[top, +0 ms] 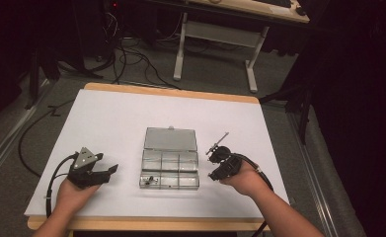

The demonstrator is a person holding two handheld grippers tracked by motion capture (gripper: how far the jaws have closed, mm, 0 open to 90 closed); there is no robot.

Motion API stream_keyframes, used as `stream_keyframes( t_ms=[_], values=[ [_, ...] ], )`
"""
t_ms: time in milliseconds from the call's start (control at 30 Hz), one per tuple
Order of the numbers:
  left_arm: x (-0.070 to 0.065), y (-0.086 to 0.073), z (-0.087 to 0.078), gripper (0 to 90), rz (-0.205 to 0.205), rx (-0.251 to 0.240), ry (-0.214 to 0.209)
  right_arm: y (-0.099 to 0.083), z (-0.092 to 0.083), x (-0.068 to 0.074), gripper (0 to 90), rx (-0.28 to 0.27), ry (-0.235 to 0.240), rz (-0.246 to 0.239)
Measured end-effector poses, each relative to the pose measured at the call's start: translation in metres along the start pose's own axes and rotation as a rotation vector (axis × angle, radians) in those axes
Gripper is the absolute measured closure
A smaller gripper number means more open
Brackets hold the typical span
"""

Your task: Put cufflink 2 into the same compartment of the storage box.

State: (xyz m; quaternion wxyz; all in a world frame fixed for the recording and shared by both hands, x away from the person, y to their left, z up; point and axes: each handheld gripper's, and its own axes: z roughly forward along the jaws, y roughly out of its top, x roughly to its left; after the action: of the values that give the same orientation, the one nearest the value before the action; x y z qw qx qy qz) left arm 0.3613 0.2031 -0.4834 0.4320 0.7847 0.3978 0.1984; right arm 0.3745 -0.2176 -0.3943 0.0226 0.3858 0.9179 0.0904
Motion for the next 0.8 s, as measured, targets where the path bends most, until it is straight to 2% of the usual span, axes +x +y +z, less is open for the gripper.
stream_keyframes(
  t_ms=[100, 467, 600, 800],
  values=[
    [0.000, 0.000, 0.000, 29.2, 0.001, 0.001, -0.001, 0.005, -0.005, 0.005, 78.9, -0.006, 0.005, -0.039],
    [0.000, 0.000, 0.000, 29.3, 0.001, 0.001, -0.001, 0.027, -0.014, 0.024, 78.9, -0.006, 0.003, -0.105],
    [0.000, 0.000, 0.000, 29.3, 0.000, 0.000, -0.001, 0.035, -0.011, 0.031, 78.9, -0.004, 0.013, -0.123],
    [0.000, 0.000, 0.000, 29.4, -0.001, -0.005, 0.001, 0.046, 0.004, 0.041, 78.8, 0.016, 0.019, -0.151]
  ],
)
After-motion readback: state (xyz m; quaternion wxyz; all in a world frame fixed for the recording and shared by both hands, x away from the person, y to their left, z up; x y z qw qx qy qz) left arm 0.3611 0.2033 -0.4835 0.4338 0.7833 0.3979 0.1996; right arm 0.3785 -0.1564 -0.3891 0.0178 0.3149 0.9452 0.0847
